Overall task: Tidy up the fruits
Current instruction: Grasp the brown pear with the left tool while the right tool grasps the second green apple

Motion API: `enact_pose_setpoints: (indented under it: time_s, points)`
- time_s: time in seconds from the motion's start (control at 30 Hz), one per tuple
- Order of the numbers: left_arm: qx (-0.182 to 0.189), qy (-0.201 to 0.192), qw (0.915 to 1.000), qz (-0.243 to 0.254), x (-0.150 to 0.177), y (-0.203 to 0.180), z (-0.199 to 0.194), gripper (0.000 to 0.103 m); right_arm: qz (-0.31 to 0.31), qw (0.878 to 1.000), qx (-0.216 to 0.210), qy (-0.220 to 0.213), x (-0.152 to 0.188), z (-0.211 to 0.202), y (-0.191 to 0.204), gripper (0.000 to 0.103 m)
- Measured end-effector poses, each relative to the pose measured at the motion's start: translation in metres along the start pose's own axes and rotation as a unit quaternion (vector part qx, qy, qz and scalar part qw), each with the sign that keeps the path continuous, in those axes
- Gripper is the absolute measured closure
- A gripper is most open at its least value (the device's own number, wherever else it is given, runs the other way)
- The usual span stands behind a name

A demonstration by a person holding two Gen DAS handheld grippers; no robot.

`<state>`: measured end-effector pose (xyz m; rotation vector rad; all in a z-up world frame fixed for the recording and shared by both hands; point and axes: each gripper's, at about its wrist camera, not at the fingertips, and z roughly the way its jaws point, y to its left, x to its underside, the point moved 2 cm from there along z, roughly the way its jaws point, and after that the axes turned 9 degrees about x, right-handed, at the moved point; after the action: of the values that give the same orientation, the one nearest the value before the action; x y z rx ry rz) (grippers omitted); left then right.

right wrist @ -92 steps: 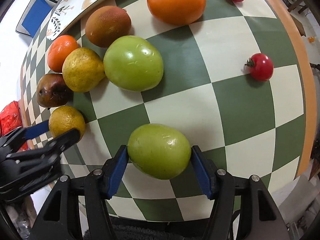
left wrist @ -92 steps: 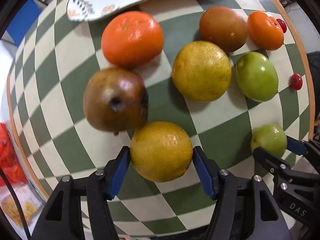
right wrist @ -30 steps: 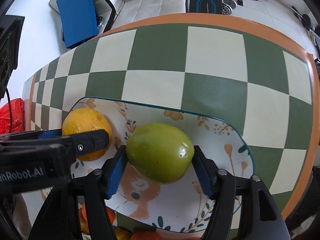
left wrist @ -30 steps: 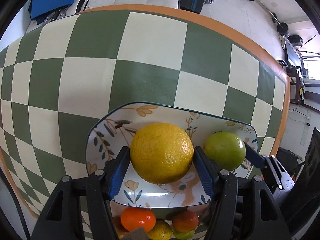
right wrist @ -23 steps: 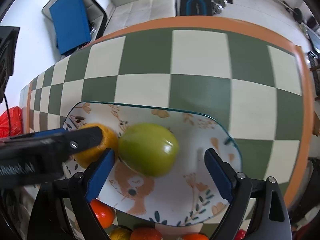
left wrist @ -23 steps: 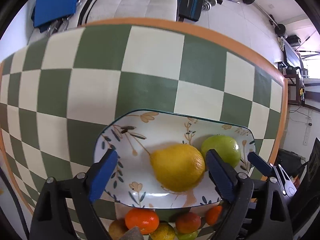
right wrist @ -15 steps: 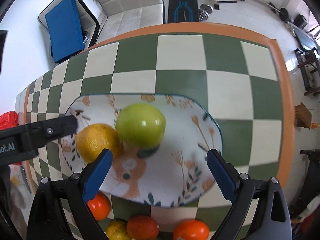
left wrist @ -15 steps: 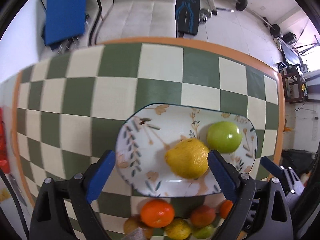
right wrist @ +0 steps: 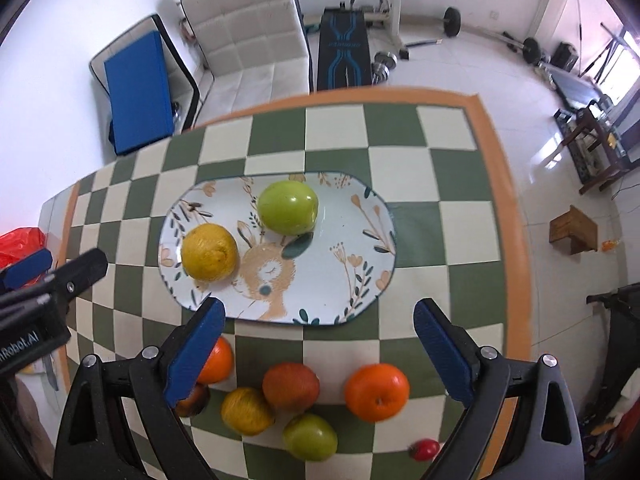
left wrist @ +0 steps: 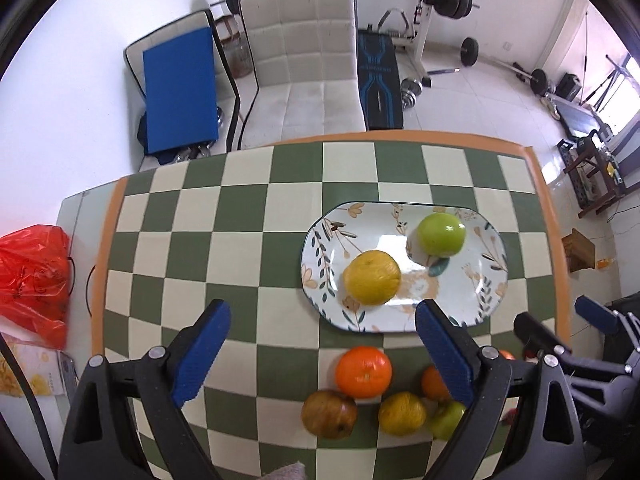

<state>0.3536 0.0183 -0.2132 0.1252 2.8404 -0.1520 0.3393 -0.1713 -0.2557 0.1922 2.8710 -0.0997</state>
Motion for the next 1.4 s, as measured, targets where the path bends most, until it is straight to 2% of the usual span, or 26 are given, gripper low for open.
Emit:
enact_pose_setpoints:
  time_s: [0.47, 0.67, 0.8, 0.87, 0.93, 1.07, 1.2, 1.3, 1.4]
  points:
    - [0.011, -0.071, 0.9972, 0.020, 0.037, -0.007, -0.094, 0.009, 0.018, 0.997, 0.008, -0.075, 0.041, -0.116, -0.012, 0.006]
    - [0.022, -0.086, 0.9960, 0.013, 0.048, -0.006, -0.114, 0.009, 0.023, 0.995, 0.006, -0.096, 0.054, -0.150, -0.013, 0.006]
    - [0.021, -0.080, 0.9966, 0.005, 0.052, -0.001, -0.108, 0.008, 0.033, 0.995, -0.002, -0.095, 0.063, -0.157, -0.013, 0.006]
    - [0.015, -0.068, 0.9976, 0.001, 0.053, 0.003, -0.095, 0.000, 0.043, 0.995, -0.010, -0.088, 0.066, -0.148, -0.016, 0.006]
    - [0.007, -0.044, 0.9990, -0.007, 0.056, 0.010, -0.074, 0.000, 0.049, 0.997, -0.014, -0.059, 0.071, -0.125, -0.019, 0.006]
    - [-0.008, 0.013, 0.9998, -0.015, 0.068, 0.022, -0.027, 0.000, 0.060, 0.997, -0.037, 0.027, 0.085, -0.056, -0.023, 0.006]
    - [-0.016, 0.084, 0.9961, -0.021, 0.087, 0.029, 0.025, 0.000, 0.075, 0.988, -0.052, 0.124, 0.117, 0.025, -0.023, 0.007]
    - [-0.005, 0.131, 0.9912, -0.019, 0.100, 0.027, 0.058, 0.000, 0.079, 0.980, -0.068, 0.170, 0.139, 0.071, -0.018, 0.017]
    - [-0.015, 0.164, 0.9863, 0.018, 0.109, 0.016, 0.087, 0.000, 0.063, 0.977, -0.067, 0.192, 0.155, 0.100, -0.008, 0.023]
